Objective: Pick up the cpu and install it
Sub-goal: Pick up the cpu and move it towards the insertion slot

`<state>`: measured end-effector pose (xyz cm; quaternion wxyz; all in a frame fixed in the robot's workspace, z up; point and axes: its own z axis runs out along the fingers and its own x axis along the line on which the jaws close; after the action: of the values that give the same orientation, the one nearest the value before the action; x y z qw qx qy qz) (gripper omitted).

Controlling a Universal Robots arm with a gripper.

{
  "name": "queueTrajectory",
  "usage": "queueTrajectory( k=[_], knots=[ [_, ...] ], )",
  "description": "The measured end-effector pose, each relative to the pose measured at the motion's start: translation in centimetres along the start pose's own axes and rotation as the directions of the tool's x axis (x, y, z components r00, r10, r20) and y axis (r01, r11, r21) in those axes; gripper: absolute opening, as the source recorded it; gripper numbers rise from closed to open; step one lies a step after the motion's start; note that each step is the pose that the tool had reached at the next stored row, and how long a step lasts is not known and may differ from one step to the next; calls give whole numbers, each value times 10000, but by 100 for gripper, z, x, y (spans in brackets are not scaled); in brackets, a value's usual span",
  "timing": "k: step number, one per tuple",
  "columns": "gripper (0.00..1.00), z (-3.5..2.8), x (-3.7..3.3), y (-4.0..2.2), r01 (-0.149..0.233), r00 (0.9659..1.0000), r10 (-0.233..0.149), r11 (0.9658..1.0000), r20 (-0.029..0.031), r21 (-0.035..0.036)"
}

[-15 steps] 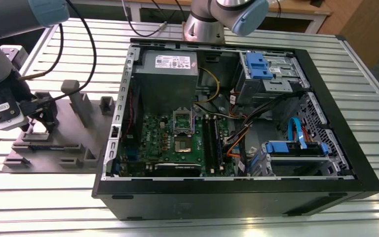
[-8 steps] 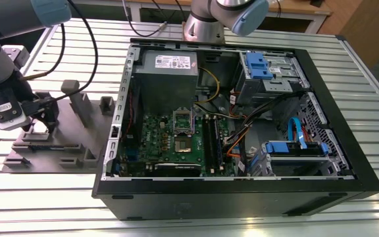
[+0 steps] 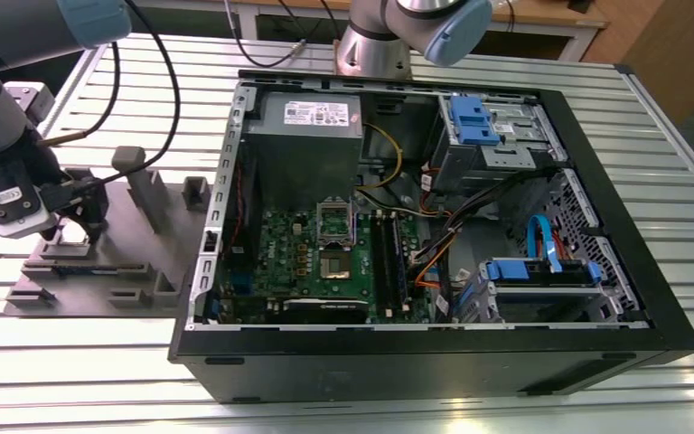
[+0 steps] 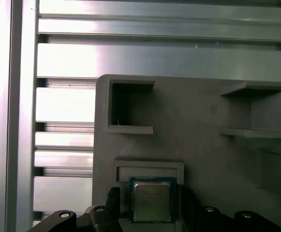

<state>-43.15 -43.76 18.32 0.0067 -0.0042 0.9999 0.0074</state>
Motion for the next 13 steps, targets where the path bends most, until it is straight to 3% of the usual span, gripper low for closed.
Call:
queueTrajectory(
  k=[3,5,13],
  knots=[
    [60,-3,0,0,0,10000,0,10000,-1,0],
    [47,-5,0,0,-1,10000,1,10000,-1,0],
    [47,-18,0,0,0,10000,0,10000,-1,0]
  ],
)
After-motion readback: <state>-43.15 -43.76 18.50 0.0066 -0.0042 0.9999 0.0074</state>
